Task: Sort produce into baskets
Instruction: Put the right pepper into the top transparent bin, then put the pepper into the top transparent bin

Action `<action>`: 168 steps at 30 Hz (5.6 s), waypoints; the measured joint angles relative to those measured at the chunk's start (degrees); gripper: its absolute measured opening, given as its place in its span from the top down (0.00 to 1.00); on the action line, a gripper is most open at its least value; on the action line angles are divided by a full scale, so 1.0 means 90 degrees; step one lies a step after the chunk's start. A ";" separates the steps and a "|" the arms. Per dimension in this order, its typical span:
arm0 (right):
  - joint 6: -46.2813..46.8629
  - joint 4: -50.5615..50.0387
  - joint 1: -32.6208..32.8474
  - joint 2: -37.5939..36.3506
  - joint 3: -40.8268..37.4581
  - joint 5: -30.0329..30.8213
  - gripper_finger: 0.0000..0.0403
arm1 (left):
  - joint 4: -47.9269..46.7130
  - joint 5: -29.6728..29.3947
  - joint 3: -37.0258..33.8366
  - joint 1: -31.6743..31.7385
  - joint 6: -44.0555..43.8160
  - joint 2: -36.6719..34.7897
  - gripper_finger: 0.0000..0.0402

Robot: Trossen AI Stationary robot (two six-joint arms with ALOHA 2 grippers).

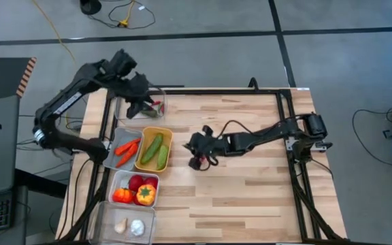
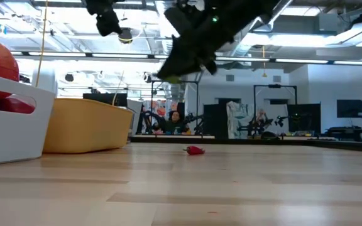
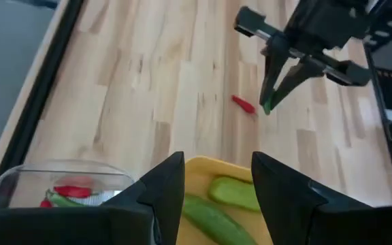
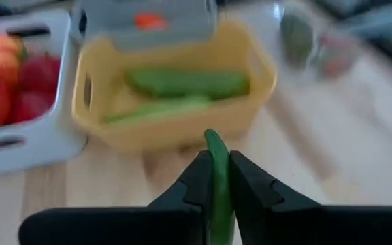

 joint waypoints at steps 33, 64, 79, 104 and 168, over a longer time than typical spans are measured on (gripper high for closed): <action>-0.0936 0.4745 -0.1990 0.0509 0.0353 -0.1119 0.82 | 0.8688 -0.0550 -0.7623 -0.1123 -0.2870 -0.4235 0.61; -0.0738 0.2689 -0.2264 0.4160 0.5051 -0.1606 0.68 | 0.7703 -0.1766 -0.8783 -0.1947 -0.2927 -0.7525 0.61; -0.1114 0.0862 -0.2284 0.3402 0.5200 -0.1608 0.43 | 0.7887 -0.2394 -0.9441 -0.2377 -0.3267 -0.8265 0.61; -0.2517 -0.4704 -0.1371 0.0432 0.3974 -0.1630 0.43 | 0.7917 -0.4350 -0.9441 -0.4289 -0.2718 -0.8246 0.61; -0.3389 -0.1038 -0.0485 0.1251 -0.0359 -0.2823 0.52 | 0.8155 -0.3813 -0.9778 -0.4545 -0.2609 -0.7993 0.61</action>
